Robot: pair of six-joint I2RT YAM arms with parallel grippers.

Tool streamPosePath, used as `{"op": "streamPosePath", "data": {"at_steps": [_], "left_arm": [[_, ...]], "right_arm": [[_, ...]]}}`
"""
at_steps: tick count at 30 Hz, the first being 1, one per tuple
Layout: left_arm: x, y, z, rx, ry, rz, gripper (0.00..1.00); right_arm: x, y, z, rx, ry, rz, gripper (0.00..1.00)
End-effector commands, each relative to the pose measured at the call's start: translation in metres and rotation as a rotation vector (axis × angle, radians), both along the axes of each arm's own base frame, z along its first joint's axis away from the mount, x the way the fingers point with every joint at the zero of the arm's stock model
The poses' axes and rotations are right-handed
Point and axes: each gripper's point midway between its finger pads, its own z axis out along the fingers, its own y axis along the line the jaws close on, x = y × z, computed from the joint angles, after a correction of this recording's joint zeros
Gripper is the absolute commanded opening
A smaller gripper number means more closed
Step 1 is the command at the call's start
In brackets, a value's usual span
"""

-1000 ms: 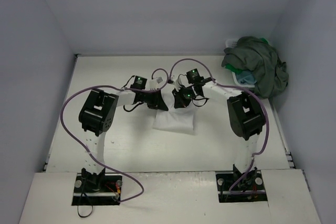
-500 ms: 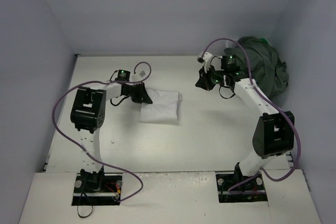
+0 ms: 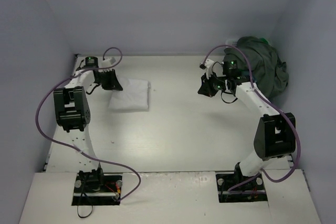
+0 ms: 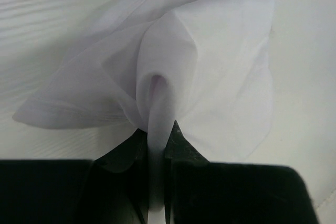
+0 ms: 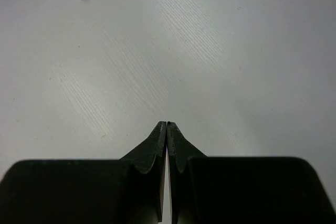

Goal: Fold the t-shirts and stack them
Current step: Put the neatly folded tshirt into the corner of the board with the left arm

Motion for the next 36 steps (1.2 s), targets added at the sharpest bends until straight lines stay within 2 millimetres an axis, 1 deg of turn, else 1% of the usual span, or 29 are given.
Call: {"op": "streamPosePath", "data": {"at_steps": [1, 2, 3, 5, 8, 10, 11, 12, 13, 14, 16, 18, 19, 20, 22, 25, 27, 30, 31, 32, 33, 34, 35, 36], "left_arm": [[0.014, 0.042, 0.048, 0.123, -0.137, -0.007, 0.0], [0.017, 0.049, 0.05, 0.138, -0.144, 0.003, 0.0], [0.025, 0.061, 0.055, 0.162, -0.168, 0.014, 0.0], [0.035, 0.08, 0.057, 0.206, -0.184, 0.037, 0.0], [0.044, 0.1, 0.054, 0.254, -0.194, 0.061, 0.0], [0.052, 0.115, 0.049, 0.291, -0.199, 0.086, 0.0], [0.054, 0.118, 0.043, 0.3, -0.193, 0.086, 0.0], [0.059, 0.124, 0.044, 0.318, -0.207, 0.093, 0.0], [0.061, 0.128, 0.041, 0.339, -0.205, 0.096, 0.0], [0.063, 0.13, 0.034, 0.344, -0.195, 0.094, 0.0], [0.068, 0.134, 0.035, 0.356, -0.202, 0.099, 0.0], [0.072, 0.139, 0.029, 0.378, -0.201, 0.102, 0.0], [0.076, 0.142, 0.031, 0.391, -0.214, 0.104, 0.0], [0.078, 0.146, 0.027, 0.413, -0.212, 0.109, 0.0], [0.082, 0.154, 0.026, 0.444, -0.219, 0.114, 0.0], [0.095, 0.169, 0.025, 0.48, -0.229, 0.135, 0.0], [0.099, 0.178, 0.023, 0.51, -0.228, 0.15, 0.0], [0.111, 0.191, 0.025, 0.553, -0.249, 0.17, 0.0], [0.114, 0.193, 0.02, 0.557, -0.243, 0.174, 0.0], [0.119, 0.197, 0.026, 0.57, -0.259, 0.18, 0.0], [0.121, 0.199, 0.026, 0.581, -0.257, 0.185, 0.0], [0.123, 0.2, 0.019, 0.583, -0.245, 0.183, 0.0], [0.124, 0.203, 0.019, 0.59, -0.243, 0.183, 0.0], [0.128, 0.205, 0.024, 0.603, -0.256, 0.19, 0.0]], "right_arm": [[0.002, 0.003, 0.03, 0.035, -0.1, 0.017, 0.0], [0.002, 0.004, 0.03, 0.036, -0.099, 0.018, 0.0], [0.001, 0.004, 0.03, 0.038, -0.096, 0.017, 0.0], [0.0, 0.004, 0.029, 0.042, -0.093, 0.019, 0.0], [-0.001, 0.006, 0.031, 0.048, -0.093, 0.024, 0.0], [-0.002, 0.006, 0.031, 0.052, -0.091, 0.024, 0.0], [-0.002, 0.007, 0.032, 0.055, -0.091, 0.027, 0.0], [-0.002, 0.007, 0.032, 0.056, -0.091, 0.028, 0.0], [-0.002, 0.007, 0.032, 0.057, -0.092, 0.028, 0.0], [-0.003, 0.007, 0.033, 0.059, -0.091, 0.03, 0.0], [-0.003, 0.007, 0.033, 0.064, -0.089, 0.03, 0.0], [-0.004, 0.008, 0.034, 0.067, -0.089, 0.033, 0.0], [-0.005, 0.008, 0.032, 0.067, -0.083, 0.034, 0.0], [-0.004, 0.008, 0.033, 0.068, -0.086, 0.034, 0.0], [-0.005, 0.009, 0.032, 0.07, -0.083, 0.037, 0.0], [-0.005, 0.01, 0.03, 0.074, -0.076, 0.041, 0.0], [-0.005, 0.01, 0.03, 0.076, -0.073, 0.042, 0.0], [-0.004, 0.011, 0.029, 0.077, -0.071, 0.041, 0.0], [-0.003, 0.01, 0.03, 0.077, -0.073, 0.04, 0.0], [-0.003, 0.011, 0.03, 0.077, -0.073, 0.04, 0.0], [-0.003, 0.011, 0.029, 0.076, -0.071, 0.04, 0.0], [-0.003, 0.011, 0.029, 0.077, -0.069, 0.039, 0.0], [-0.002, 0.011, 0.029, 0.077, -0.07, 0.039, 0.0], [-0.002, 0.011, 0.028, 0.078, -0.064, 0.039, 0.0]]}}
